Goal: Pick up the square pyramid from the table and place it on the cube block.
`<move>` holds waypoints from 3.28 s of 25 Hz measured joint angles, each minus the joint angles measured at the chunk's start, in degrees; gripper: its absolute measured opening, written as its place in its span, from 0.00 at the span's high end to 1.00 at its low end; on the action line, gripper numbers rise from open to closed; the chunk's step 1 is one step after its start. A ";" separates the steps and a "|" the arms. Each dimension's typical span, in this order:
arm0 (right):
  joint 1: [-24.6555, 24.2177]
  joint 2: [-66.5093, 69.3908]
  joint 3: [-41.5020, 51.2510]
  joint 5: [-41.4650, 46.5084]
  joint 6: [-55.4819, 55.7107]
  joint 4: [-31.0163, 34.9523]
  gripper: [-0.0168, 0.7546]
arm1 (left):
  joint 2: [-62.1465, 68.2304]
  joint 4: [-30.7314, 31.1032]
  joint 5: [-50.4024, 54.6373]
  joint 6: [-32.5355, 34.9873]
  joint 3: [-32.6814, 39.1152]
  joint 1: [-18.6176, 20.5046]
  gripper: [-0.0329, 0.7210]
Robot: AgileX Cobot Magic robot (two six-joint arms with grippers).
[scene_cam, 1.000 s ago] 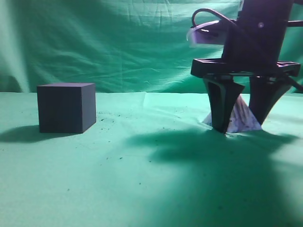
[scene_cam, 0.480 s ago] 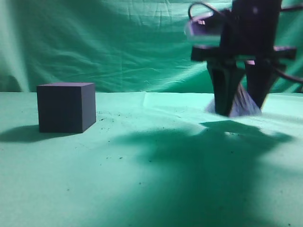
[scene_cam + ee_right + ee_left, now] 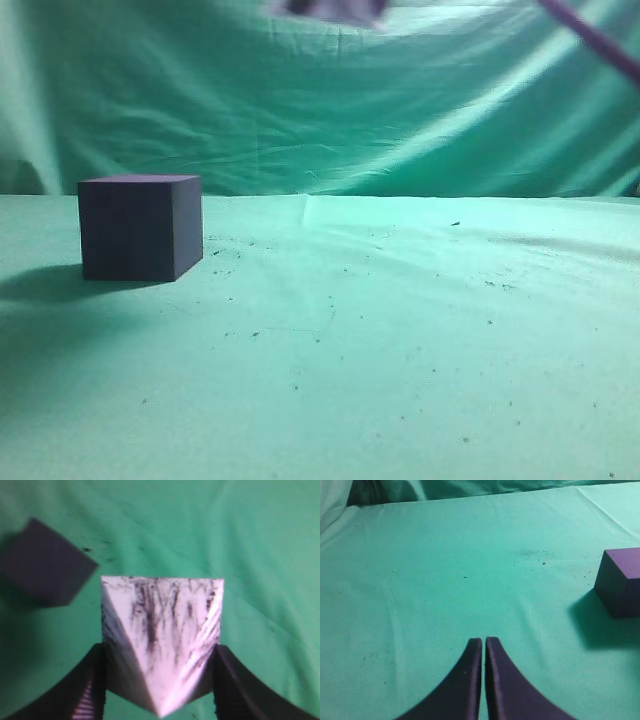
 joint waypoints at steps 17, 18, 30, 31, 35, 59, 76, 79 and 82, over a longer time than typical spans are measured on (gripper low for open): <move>11.66 24.44 -23.00 6.06 -1.80 -1.87 0.48 | 0.00 0.00 0.00 0.00 0.00 0.00 0.96; 11.66 24.87 -23.00 6.06 -1.77 -2.61 0.48 | 0.00 0.00 0.00 0.00 0.00 0.00 0.96; 11.66 25.67 -23.56 5.91 -1.92 -3.57 0.18 | 0.00 0.00 0.00 0.00 0.00 0.00 0.96; 11.66 25.21 -23.56 5.91 -1.92 -3.42 0.15 | 0.00 0.00 0.00 0.00 0.00 0.00 0.96; 11.66 21.62 -23.56 5.99 -1.92 -2.59 0.14 | 0.00 0.00 0.00 0.00 0.00 0.00 0.96; 11.66 -37.62 12.69 -1.57 0.99 1.56 0.98 | 0.00 0.00 0.00 0.00 0.00 0.00 0.96; 11.66 -77.60 46.15 -13.40 0.05 4.74 0.98 | 0.00 0.00 0.00 0.00 0.00 0.00 0.96; 11.66 -78.88 47.05 -14.33 0.05 0.88 0.98 | 0.00 0.00 0.00 0.00 0.00 0.00 0.96; 8.68 -81.21 52.55 -22.54 0.05 -4.69 0.98 | 0.00 0.00 0.00 0.00 0.00 0.00 0.96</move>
